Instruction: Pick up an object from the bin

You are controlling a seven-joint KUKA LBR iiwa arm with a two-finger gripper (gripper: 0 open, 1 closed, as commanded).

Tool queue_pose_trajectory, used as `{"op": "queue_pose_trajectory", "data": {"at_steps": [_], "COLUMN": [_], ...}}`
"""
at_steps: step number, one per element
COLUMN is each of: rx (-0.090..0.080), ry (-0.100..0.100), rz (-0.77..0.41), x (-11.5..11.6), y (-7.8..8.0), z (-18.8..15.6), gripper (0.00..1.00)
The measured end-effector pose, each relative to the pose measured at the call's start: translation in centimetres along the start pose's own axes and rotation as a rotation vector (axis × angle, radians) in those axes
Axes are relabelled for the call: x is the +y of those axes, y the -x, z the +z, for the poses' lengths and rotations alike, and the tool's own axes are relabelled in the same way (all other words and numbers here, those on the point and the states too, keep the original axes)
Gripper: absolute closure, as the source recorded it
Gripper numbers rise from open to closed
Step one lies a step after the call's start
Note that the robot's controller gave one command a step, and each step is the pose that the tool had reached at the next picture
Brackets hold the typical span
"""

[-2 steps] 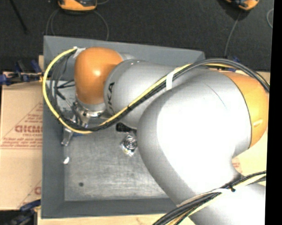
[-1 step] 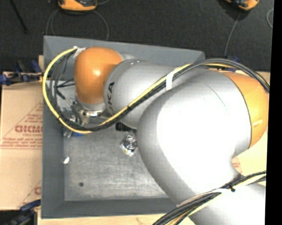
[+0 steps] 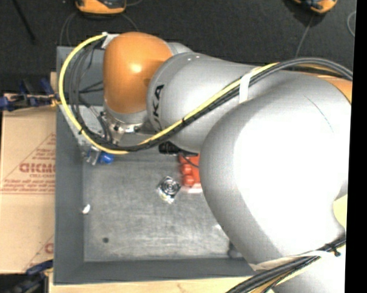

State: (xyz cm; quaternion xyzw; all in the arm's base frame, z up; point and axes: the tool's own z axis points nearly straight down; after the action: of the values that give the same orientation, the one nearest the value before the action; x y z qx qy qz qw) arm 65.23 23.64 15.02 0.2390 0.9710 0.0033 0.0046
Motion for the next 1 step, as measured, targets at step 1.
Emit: {"op": "queue_pose_trajectory", "data": {"at_steps": [1], "rx": [0.004], "ry": [-0.004], "rz": [-0.001], "x": [0.06], "y": [0.14], "z": [-1.07], "gripper": [1.0]}}
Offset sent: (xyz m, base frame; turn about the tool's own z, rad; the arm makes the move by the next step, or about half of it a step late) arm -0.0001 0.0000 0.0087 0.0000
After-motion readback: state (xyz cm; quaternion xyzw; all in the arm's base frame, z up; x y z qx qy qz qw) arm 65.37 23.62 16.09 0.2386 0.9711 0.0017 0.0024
